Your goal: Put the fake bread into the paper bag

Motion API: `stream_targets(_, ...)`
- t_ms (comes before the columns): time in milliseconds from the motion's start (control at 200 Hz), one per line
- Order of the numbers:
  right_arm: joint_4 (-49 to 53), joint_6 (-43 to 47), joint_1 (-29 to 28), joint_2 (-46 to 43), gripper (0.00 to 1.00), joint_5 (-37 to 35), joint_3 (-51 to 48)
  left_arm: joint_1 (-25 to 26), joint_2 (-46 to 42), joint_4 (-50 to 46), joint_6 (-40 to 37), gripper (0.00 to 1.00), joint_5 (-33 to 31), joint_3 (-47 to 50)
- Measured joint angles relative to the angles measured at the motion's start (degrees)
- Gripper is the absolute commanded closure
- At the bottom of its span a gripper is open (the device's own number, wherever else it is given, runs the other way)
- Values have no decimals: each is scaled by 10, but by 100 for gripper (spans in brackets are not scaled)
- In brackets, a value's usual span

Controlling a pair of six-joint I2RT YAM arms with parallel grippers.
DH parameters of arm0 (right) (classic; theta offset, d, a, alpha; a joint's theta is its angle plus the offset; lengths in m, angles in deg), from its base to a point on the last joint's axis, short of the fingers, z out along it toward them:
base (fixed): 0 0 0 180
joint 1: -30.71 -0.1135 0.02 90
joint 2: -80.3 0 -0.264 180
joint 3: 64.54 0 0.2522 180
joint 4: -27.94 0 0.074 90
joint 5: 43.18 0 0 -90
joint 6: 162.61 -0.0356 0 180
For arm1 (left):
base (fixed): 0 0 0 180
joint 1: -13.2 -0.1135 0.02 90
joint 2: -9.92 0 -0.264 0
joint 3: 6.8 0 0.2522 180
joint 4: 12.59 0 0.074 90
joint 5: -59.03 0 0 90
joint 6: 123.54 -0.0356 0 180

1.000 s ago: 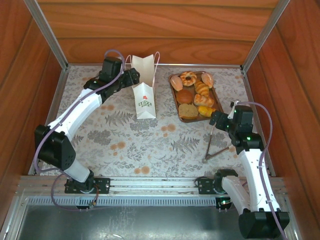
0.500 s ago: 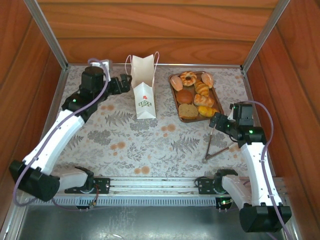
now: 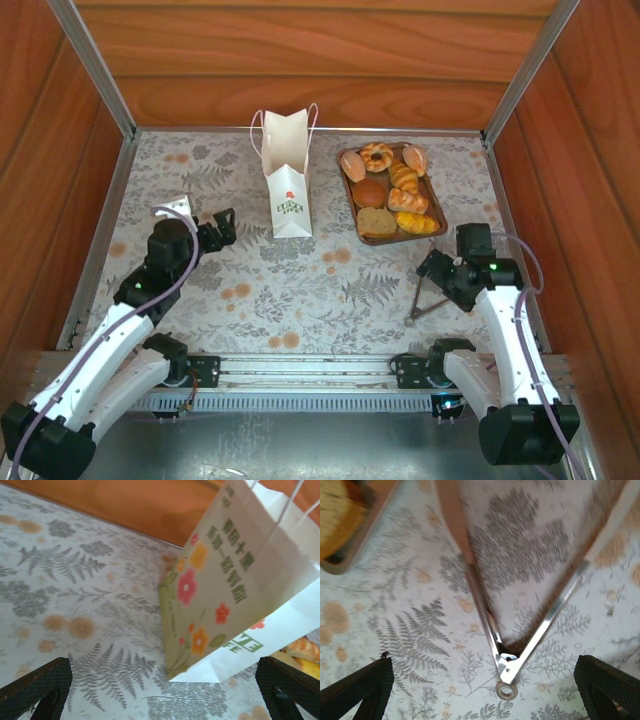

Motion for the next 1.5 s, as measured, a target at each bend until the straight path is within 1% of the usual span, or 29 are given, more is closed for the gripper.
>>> stream_targets(145,-28,-35,0,24,0,13,-58,0,-56,-12,-4,0,-37,33)
stream_targets(370,-82,-51,-2,79,0,3,-82,0,-97,-44,-48,0,-85,37)
stream_targets(595,-134,-57,-12,120,0,-19,-96,-2,-89,-47,-76,0,-113,38)
stream_targets(830,-163,-52,-18,176,0,-43,-96,-5,-55,-45,-89,0,-114,43)
stream_targets(1090,-180,-46,-19,224,0,-61,-79,-22,-50,-40,-90,0,-112,45)
stream_targets(1125,-182,-46,-19,230,4,-61,-79,-23,-49,-40,-91,0,-111,45)
stream_targets(1180,-184,-47,-19,242,4,-61,-77,-26,-48,-38,-92,0,-110,45)
stream_targets(1265,-182,-48,-20,259,9,-61,-67,-28,-46,-38,-92,0,-110,45)
stream_targets(1304,-182,-48,-22,266,9,-61,-62,-30,-45,-38,-92,0,-110,45)
stream_targets(1309,-182,-48,-22,267,10,-61,-61,-30,-45,-38,-92,0,-110,45)
stream_targets(1329,-182,-48,-22,269,13,-61,-60,-30,-45,-38,-92,0,-110,45)
stream_targets(1389,-182,-48,-22,275,17,-61,-56,-32,-44,-38,-92,0,-108,45)
stream_targets(1504,-183,-47,-22,284,19,-59,-50,-34,-40,-38,-92,0,-108,45)
